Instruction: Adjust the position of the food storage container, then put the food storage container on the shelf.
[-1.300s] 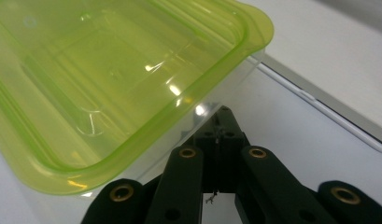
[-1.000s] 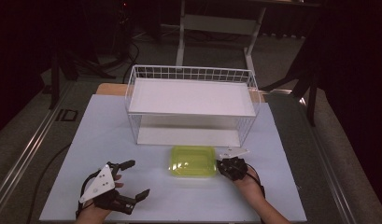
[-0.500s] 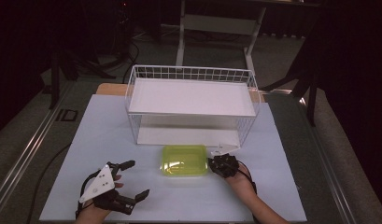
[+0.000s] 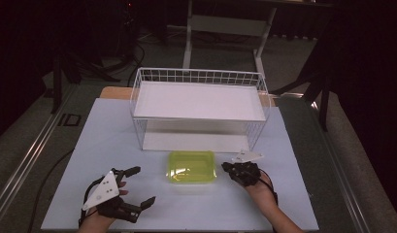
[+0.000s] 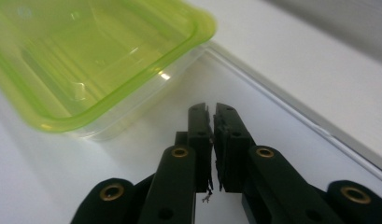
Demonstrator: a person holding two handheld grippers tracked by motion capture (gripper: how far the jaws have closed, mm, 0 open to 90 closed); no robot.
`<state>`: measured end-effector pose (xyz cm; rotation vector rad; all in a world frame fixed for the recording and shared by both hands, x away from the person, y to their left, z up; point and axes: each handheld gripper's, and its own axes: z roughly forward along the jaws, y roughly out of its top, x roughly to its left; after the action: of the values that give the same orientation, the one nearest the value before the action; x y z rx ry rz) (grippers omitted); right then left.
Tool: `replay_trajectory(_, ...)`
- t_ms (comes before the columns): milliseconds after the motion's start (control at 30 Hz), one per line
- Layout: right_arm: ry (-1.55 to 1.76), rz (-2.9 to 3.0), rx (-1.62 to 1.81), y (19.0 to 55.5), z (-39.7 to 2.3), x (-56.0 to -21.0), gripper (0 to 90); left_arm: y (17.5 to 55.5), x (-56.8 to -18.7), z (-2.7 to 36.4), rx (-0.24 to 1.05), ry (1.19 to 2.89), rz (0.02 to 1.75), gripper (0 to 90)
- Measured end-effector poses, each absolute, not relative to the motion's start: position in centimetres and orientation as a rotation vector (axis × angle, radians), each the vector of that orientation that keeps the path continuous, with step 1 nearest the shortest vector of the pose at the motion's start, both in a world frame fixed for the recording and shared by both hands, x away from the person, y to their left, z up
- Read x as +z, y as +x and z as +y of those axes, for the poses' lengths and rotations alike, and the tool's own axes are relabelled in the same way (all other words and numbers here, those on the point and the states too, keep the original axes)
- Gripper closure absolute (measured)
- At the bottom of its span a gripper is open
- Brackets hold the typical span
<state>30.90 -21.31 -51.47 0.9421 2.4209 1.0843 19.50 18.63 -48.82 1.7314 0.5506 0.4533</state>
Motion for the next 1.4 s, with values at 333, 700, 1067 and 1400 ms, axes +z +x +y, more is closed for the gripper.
replay_trajectory(333,0.932,2.362,1.287,28.5,-22.2,-47.4,18.5,20.5,-46.8,17.1,0.382,1.778,0.535,2.3)
replay_trajectory(700,0.818,2.337,1.310,28.2,-20.7,-46.1,17.9,23.7,-44.6,15.6,0.321,1.776,0.632,2.3)
replay_trajectory(1067,0.882,2.376,1.247,28.9,-19.4,-45.5,14.1,26.5,-44.7,13.9,0.225,1.847,0.745,2.3)
replay_trajectory(1400,1.089,2.399,1.254,30.6,-18.2,-47.3,10.7,28.8,-46.6,13.4,0.152,1.836,0.888,2.4)
